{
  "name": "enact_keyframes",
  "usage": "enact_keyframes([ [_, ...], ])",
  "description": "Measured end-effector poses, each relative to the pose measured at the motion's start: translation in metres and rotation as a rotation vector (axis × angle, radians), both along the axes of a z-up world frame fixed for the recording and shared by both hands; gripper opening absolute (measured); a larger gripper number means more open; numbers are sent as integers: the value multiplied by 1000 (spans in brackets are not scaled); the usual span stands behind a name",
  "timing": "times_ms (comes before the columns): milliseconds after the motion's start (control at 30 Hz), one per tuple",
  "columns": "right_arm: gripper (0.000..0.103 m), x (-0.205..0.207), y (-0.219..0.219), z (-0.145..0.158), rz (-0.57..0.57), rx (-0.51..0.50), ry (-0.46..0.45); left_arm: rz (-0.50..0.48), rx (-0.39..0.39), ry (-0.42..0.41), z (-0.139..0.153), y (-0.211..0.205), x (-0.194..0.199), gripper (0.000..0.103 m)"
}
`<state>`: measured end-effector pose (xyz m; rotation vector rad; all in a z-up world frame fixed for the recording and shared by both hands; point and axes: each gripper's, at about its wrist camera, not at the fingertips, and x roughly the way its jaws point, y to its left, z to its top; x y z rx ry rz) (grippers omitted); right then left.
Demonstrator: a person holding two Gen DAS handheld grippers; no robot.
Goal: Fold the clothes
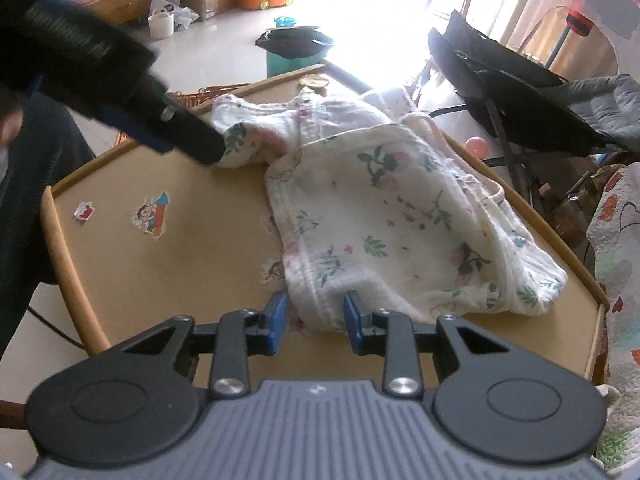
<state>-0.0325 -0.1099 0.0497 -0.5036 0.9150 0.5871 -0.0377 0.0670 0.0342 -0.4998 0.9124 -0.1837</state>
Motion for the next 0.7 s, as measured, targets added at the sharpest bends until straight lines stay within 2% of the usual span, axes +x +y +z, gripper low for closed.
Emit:
enact_keyframes([
  [200, 20, 5, 6, -7, -25, -31, 36, -7, -42, 36, -21, 0, -8, 60],
  [267, 9, 9, 6, -7, -36, -28, 56, -7, -41, 39, -25, 0, -8, 60],
  [300, 6, 10, 6, -6, -41, -26, 67, -6, -40, 40, -26, 1, -6, 60],
  [400, 5, 18, 1, 0, -49, 4, 131, 11, -56, 31, -29, 6, -8, 60],
  [567, 5, 48, -23, 39, -72, 86, 217, 34, -91, 16, -30, 12, -9, 60],
  [700, 5, 62, -46, 80, -43, 99, 249, 38, -96, 18, -29, 16, -10, 60],
])
